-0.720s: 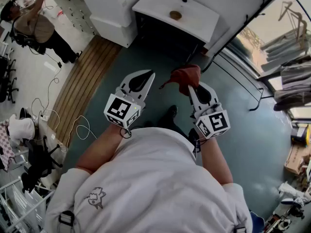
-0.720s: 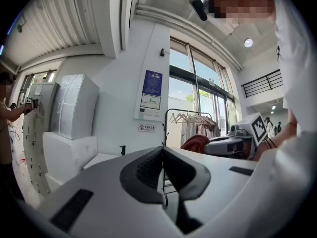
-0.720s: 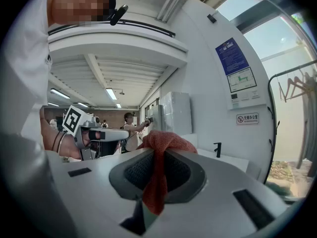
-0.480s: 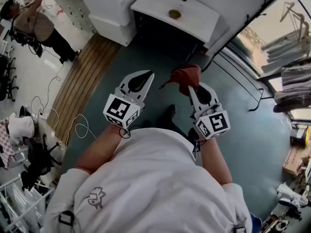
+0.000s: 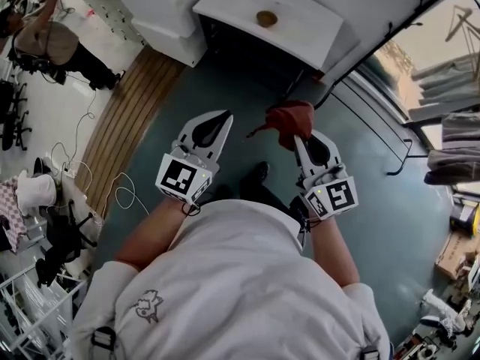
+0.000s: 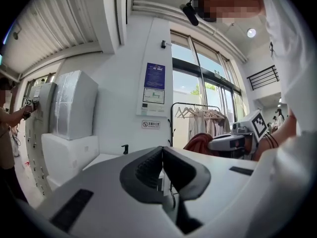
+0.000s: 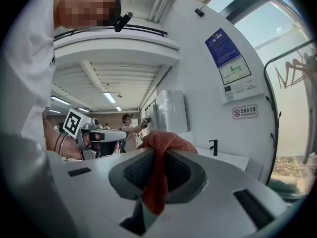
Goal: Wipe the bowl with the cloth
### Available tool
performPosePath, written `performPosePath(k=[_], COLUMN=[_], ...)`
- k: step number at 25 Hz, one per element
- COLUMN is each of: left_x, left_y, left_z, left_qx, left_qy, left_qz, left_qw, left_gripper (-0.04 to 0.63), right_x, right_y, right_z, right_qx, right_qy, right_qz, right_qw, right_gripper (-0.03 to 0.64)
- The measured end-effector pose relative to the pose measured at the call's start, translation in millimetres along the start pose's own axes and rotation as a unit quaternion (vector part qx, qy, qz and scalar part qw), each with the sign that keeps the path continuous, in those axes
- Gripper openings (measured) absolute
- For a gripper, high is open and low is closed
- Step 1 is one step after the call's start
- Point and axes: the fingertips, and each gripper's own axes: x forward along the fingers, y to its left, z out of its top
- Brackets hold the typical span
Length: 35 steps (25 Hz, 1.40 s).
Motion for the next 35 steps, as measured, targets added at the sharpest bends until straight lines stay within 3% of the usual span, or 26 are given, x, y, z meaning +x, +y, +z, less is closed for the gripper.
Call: performPosePath(k=[7, 14, 19, 23, 30, 35], left_x=[56.5, 97.5, 123.3, 145.7, 173.9, 182.7], left_y=[2.2, 14.5, 41.0, 77.9, 162.2, 204.9], left_z=[-7.4, 6.0, 10.3, 5.8, 6.4, 8.1], left_qx=[-0.035, 0.025, 0.039, 0.035, 0.021, 0.057], left_qy=[0.016, 0.018, 0.014, 0.022, 0.032, 0.05], left_qz=[0.003, -0.005, -0.026, -0.049, -0.096, -0.13], left_qw=[0.9993, 0.9995, 0.9988, 0.998, 0.9946, 0.9886], left_gripper=[0.015, 0.015, 0.015, 0.015, 0.015, 0.014], right_x=[9.7, 38.7, 77.9, 118.0, 200.7, 251.2], right_y=[-66.2, -107.5, -112.1, -112.6, -125.0, -124.5], right_z=[-5.6, 10.5, 12.9, 16.9, 34.0, 50.5], right_qx=[0.002, 0.0, -0.008, -0.006, 0.01, 0.013], right_qy=[0.023, 0.012, 0.021, 0.027, 0.011, -0.002], right_qz=[0.02, 0.029, 0.033, 0.031, -0.011, -0.036], right_qw=[1.0, 1.0, 0.999, 0.999, 1.0, 0.999], right_gripper=[0.058, 0.058, 0.058, 0.058, 0.058, 0.058])
